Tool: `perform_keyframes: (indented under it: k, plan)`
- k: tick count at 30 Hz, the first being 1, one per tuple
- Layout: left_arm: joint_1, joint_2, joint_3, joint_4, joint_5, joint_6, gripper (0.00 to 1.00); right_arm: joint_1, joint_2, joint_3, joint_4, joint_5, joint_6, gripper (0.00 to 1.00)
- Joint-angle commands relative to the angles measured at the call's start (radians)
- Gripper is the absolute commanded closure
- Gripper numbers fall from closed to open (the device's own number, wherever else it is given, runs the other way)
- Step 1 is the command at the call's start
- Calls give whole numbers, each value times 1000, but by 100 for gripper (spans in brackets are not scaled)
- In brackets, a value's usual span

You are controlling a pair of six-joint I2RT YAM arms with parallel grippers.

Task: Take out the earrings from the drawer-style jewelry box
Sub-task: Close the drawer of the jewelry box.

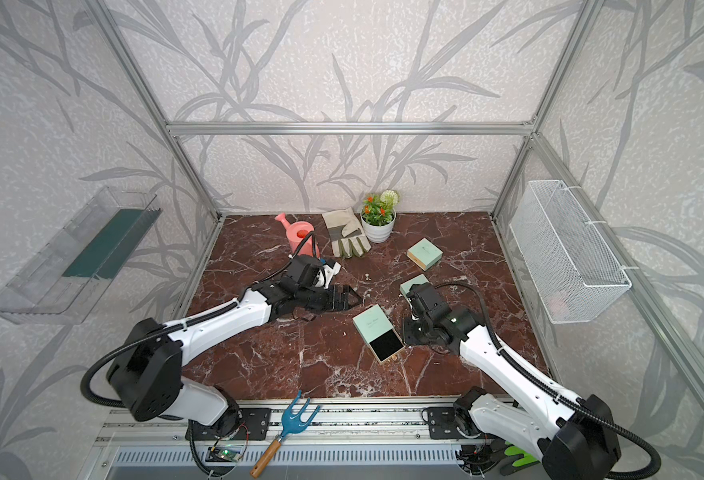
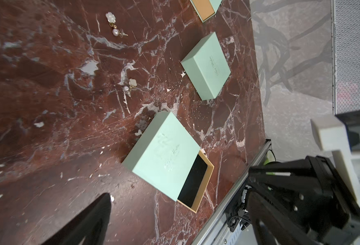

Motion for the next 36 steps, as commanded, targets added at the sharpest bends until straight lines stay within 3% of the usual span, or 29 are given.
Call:
perform_keyframes:
  k: [1, 6, 9, 15, 21, 36]
  plan:
    - [2, 82, 64, 102, 64, -42, 1, 1, -20, -74, -21, -70, 67, 84]
    - [11, 243, 133, 114, 73, -8, 1, 2, -31, -147, 34, -114, 108, 85]
    - [11, 290, 134, 192, 130, -44, 1, 2, -9, -175, 71, -138, 119, 85]
    - [9, 350, 168, 181, 202, -22, 1, 18, 80, -225, 217, -167, 156, 86]
    - [-20, 353, 159, 176, 235, -7, 1, 18, 154, -207, 272, -168, 155, 87]
    - [-62, 364, 160, 163, 240, 7, 1, 24, 173, -239, 374, -177, 214, 87]
